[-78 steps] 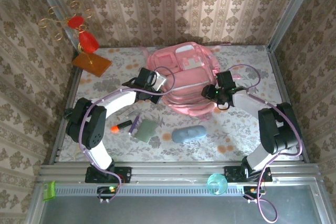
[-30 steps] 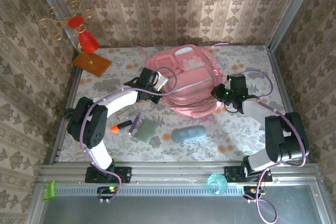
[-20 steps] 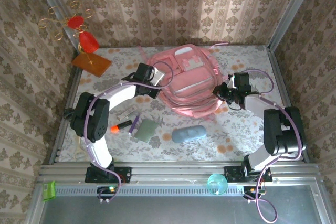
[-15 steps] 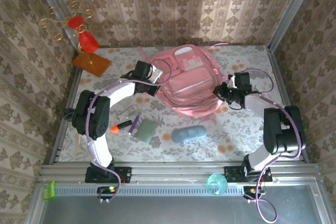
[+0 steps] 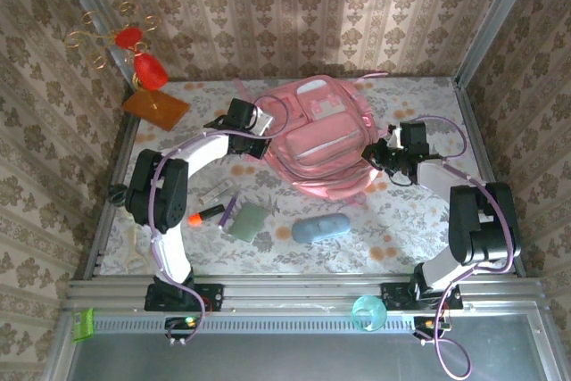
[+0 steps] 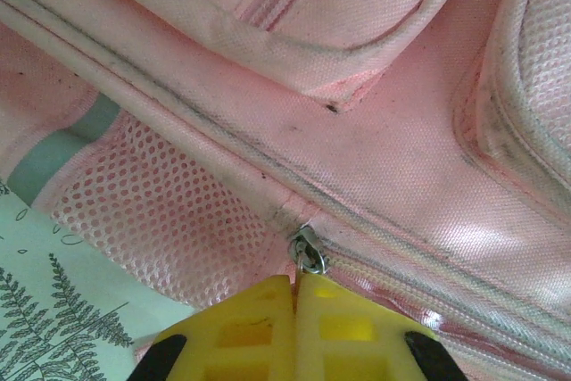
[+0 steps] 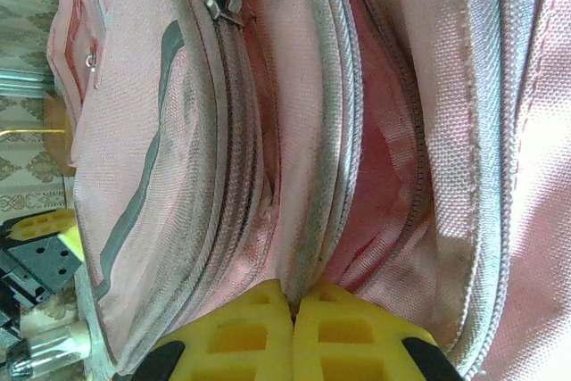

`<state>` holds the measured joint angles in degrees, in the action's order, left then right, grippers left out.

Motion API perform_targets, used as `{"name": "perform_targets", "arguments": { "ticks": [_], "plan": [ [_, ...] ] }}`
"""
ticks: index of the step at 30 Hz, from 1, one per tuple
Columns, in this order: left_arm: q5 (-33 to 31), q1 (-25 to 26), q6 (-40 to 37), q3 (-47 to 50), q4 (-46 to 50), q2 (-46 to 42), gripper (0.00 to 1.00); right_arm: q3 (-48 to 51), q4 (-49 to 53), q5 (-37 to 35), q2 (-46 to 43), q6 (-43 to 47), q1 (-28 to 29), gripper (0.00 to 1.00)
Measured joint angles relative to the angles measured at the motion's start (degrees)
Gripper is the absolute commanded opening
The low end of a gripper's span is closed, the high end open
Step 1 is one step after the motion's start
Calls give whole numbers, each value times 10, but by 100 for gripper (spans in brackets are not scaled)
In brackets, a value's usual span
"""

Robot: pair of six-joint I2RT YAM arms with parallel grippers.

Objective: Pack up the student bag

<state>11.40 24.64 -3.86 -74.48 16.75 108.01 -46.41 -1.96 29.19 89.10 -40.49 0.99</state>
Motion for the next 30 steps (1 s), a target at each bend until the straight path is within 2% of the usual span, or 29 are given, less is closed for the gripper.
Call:
{"name": "perform_targets", "arguments": {
  "ticks": [5, 7, 11, 15, 18, 20, 22, 24, 30],
  "plan": [
    [11, -4, 8, 0, -1, 0, 2, 0, -2, 1, -1, -4, 0, 0],
    [14, -5, 9, 0, 0, 0, 12, 0, -4, 2, -7, -11, 0, 0],
    [11, -18, 22, 2, -1, -1, 42, 2, -24, 0, -31, -47, 6, 0],
    [-4, -44, 41, 39, -8, -37, 56, 16, -75, -17, -54, -106, 31, 0],
    [-12, -48, 57, 84, -19, -104, 65, 19, -105, -46, -64, -144, 64, 0],
    [-11, -44, 66, 109, -36, -154, 76, 19, -126, -65, -67, -164, 87, 0],
    [-9, -34, 71, 125, -59, -200, 84, 19, -142, -83, -67, -181, 108, 0],
    [-9, -13, 66, 130, -79, -230, 88, 19, -153, -100, -67, -195, 125, 0],
    [-35, 116, -6, 118, -106, -225, 95, 18, -184, -130, -67, -230, 147, 0]
  ]
}}
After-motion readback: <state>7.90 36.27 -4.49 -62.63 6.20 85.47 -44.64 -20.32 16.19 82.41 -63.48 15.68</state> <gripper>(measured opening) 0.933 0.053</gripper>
